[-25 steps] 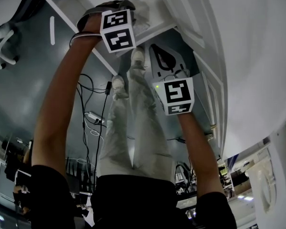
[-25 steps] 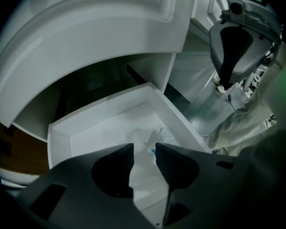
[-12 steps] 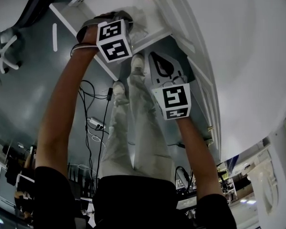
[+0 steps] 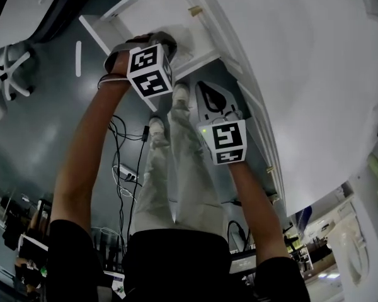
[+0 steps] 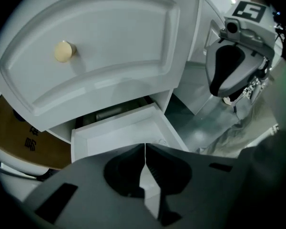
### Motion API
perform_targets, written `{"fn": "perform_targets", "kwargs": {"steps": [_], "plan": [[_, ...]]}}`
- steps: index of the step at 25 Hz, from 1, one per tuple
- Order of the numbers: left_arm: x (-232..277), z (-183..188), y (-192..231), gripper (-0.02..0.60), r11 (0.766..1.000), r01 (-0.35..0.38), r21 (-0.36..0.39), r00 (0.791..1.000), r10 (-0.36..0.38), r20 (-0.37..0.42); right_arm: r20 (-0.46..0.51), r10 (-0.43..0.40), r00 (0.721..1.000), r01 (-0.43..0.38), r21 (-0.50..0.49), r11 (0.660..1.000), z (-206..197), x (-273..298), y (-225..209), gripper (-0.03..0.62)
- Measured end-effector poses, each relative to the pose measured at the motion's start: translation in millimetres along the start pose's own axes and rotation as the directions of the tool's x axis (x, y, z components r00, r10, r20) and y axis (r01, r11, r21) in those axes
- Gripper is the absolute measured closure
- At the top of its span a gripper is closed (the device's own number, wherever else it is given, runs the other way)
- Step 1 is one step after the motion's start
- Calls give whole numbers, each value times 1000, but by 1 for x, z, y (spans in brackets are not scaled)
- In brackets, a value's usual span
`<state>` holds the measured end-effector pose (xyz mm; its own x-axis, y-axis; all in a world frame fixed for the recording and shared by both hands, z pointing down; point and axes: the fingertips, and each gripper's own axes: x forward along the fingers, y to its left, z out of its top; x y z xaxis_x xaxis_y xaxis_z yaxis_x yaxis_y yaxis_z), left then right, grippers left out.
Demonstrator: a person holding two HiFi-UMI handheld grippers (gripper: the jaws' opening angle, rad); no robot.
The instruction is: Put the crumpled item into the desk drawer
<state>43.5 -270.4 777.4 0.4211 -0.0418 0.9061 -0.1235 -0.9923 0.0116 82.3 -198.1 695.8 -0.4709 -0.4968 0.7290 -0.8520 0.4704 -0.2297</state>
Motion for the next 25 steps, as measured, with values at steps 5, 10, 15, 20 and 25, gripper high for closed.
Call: {"fn": "perform_targets", "kwargs": {"steps": [5, 10, 15, 20, 25], "plan": [[-27, 7, 3, 572, 999, -34, -21, 999, 34, 23, 15, -2, 1000, 2, -13, 1000, 12, -15, 10, 603], [-57, 15, -1, 572, 996, -59, -68, 996, 63, 58, 34, -38, 999, 38, -8, 999, 25, -34, 12, 603], [-88, 19, -6, 572, 988, -93, -127, 990, 105, 92, 67, -56, 996, 57, -13, 998, 42, -51, 18, 603], [-122, 29, -13, 572, 967, -131, -218, 978, 161, 129, 106, -44, 993, 49, -43, 998, 68, -69, 38, 603], [-158, 41, -25, 572, 952, -160, -260, 964, 207, 167, 145, -45, 988, 57, -84, 995, 93, -93, 57, 603]]}}
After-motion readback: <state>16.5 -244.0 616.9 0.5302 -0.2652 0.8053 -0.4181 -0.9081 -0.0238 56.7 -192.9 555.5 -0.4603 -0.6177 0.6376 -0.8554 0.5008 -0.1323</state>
